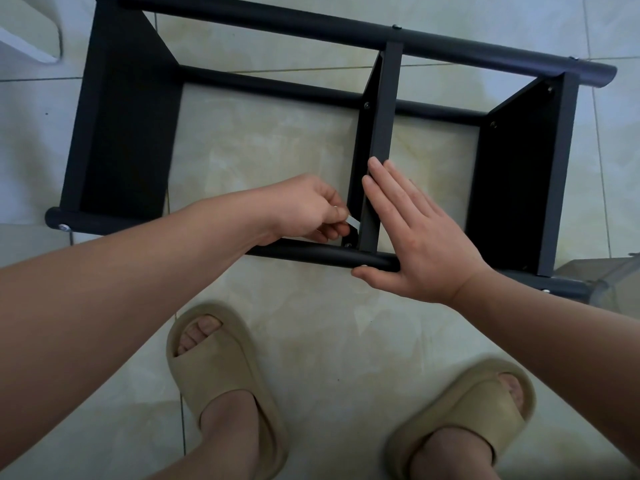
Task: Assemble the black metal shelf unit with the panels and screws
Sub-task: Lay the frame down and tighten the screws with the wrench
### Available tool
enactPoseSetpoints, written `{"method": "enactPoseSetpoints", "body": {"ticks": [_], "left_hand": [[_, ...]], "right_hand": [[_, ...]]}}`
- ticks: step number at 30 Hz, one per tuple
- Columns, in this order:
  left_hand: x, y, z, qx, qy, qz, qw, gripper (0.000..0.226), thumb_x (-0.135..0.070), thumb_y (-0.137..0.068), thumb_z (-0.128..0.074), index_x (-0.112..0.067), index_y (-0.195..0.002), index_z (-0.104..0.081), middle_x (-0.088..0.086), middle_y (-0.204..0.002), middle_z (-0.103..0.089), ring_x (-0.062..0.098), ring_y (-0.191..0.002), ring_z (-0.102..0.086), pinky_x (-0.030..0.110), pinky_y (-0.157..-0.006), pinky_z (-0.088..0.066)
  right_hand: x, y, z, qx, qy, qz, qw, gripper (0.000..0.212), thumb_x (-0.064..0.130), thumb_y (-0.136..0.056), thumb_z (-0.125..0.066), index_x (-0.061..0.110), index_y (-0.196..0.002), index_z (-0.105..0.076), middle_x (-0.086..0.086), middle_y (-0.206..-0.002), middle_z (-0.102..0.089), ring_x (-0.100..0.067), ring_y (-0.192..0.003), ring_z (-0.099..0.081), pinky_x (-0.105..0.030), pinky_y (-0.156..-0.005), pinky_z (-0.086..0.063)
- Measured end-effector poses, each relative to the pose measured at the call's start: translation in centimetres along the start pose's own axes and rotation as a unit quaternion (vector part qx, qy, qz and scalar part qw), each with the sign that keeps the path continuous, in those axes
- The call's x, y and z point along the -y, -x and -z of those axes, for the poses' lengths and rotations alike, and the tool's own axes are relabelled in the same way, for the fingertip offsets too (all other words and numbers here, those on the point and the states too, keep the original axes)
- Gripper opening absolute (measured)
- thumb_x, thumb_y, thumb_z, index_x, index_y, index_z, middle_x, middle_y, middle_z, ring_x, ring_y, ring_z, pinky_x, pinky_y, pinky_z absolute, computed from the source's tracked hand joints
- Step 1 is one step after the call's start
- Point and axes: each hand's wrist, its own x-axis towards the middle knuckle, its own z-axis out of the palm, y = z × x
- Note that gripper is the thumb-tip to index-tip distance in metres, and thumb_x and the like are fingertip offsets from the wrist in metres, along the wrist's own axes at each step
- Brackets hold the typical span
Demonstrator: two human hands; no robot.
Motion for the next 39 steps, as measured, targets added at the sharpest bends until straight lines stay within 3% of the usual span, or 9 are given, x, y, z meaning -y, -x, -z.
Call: {"method": "enactPoseSetpoints", "body": {"ticks": [10, 14, 17, 23, 28, 32, 34, 36, 39], "left_hand": [[0.5, 0.3, 0.3, 0.012, -0.065, -0.010, 0.998, 0.016, -0.009, -0.101, -0.055, -0.011, -0.090, -0.067, -0.003, -0.079, -0.072, 0.006, -0.070, -0.064, 0.013, -0.063, -0.053], [0.6, 0.5, 0.2, 0.019, -0.089, -0.011, 0.996, 0.017, -0.011, -0.099, -0.059, -0.014, -0.086, -0.069, -0.007, -0.078, -0.074, 0.008, -0.073, -0.065, 0.021, -0.069, -0.053], [0.7, 0.5, 0.2, 0.018, -0.127, -0.007, 0.992, 0.015, -0.016, -0.097, -0.063, -0.017, -0.085, -0.071, 0.003, -0.087, -0.074, 0.016, -0.077, -0.062, 0.032, -0.077, -0.050], [0.7, 0.4, 0.0, 0.016, -0.166, 0.008, 0.986, 0.014, -0.021, -0.092, -0.067, -0.023, -0.079, -0.070, -0.002, -0.075, -0.065, 0.013, -0.069, -0.057, 0.027, -0.066, -0.043], [1.0, 0.7, -0.1, -0.049, -0.271, -0.003, 0.961, 0.015, -0.027, -0.094, -0.062, -0.025, -0.080, -0.064, -0.004, -0.084, -0.065, 0.013, -0.075, -0.058, 0.026, -0.063, -0.041], [0.5, 1.7, 0.7, -0.117, -0.310, 0.012, 0.943, 0.010, -0.023, -0.096, -0.056, -0.026, -0.087, -0.060, 0.000, -0.100, -0.070, 0.022, -0.093, -0.063, 0.034, -0.083, -0.052], [-0.6, 2.0, 1.3, -0.134, -0.176, 0.038, 0.975, 0.012, -0.018, -0.098, -0.054, -0.019, -0.090, -0.063, 0.003, -0.094, -0.073, 0.022, -0.087, -0.067, 0.034, -0.078, -0.052], [-2.5, 1.9, 2.2, -0.183, -0.083, 0.035, 0.979, 0.015, -0.015, -0.099, -0.050, -0.012, -0.099, -0.064, 0.007, -0.090, -0.072, 0.024, -0.082, -0.069, 0.032, -0.070, -0.050], [-5.7, 0.7, 3.5, -0.272, -0.177, -0.051, 0.945, 0.015, -0.018, -0.098, -0.047, -0.019, -0.092, -0.061, 0.003, -0.094, -0.067, 0.026, -0.090, -0.064, 0.033, -0.067, -0.048]], "right_hand": [[0.0, 0.0, -0.1, -0.004, -0.001, 0.001, 1.000, 0.103, 0.070, -0.091, -0.050, -0.001, -0.159, -0.018, -0.015, -0.169, -0.008, -0.029, -0.157, -0.005, -0.055, -0.122, -0.026], [0.1, 0.0, 0.0, 0.001, 0.000, -0.003, 1.000, 0.103, 0.069, -0.091, -0.051, -0.001, -0.159, -0.018, -0.015, -0.169, -0.008, -0.029, -0.157, -0.005, -0.055, -0.122, -0.025], [0.1, 0.0, 0.1, 0.003, 0.000, -0.004, 1.000, 0.103, 0.069, -0.091, -0.052, -0.001, -0.159, -0.019, -0.015, -0.169, -0.009, -0.029, -0.157, -0.005, -0.055, -0.122, -0.026], [0.1, 0.1, 0.1, 0.005, -0.001, 0.000, 1.000, 0.103, 0.069, -0.090, -0.051, -0.001, -0.159, -0.018, -0.015, -0.169, -0.008, -0.029, -0.157, -0.005, -0.054, -0.122, -0.025], [0.1, 0.0, 0.5, 0.022, -0.029, -0.007, 0.999, 0.106, 0.073, -0.088, -0.050, 0.005, -0.161, -0.015, -0.008, -0.170, -0.004, -0.024, -0.157, -0.002, -0.054, -0.124, -0.021], [0.4, -0.3, 2.0, 0.089, -0.061, -0.035, 0.994, 0.108, 0.081, -0.085, -0.042, 0.016, -0.163, -0.004, 0.004, -0.170, 0.011, -0.014, -0.156, 0.012, -0.046, -0.128, -0.007], [0.2, -0.9, 3.5, 0.108, -0.078, -0.049, 0.990, 0.104, 0.084, -0.084, -0.035, 0.020, -0.163, -0.010, 0.006, -0.170, 0.002, -0.013, -0.157, 0.004, -0.040, -0.128, -0.009], [-0.9, -1.7, 5.5, 0.096, -0.083, -0.063, 0.990, 0.094, 0.081, -0.086, -0.034, 0.023, -0.160, -0.024, 0.003, -0.166, -0.023, -0.018, -0.152, -0.024, -0.038, -0.123, -0.024], [-3.9, -4.1, 8.4, 0.055, -0.093, -0.120, 0.987, 0.079, 0.063, -0.090, -0.049, 0.023, -0.156, -0.031, -0.002, -0.155, -0.042, -0.024, -0.141, -0.040, -0.039, -0.116, -0.033]]}}
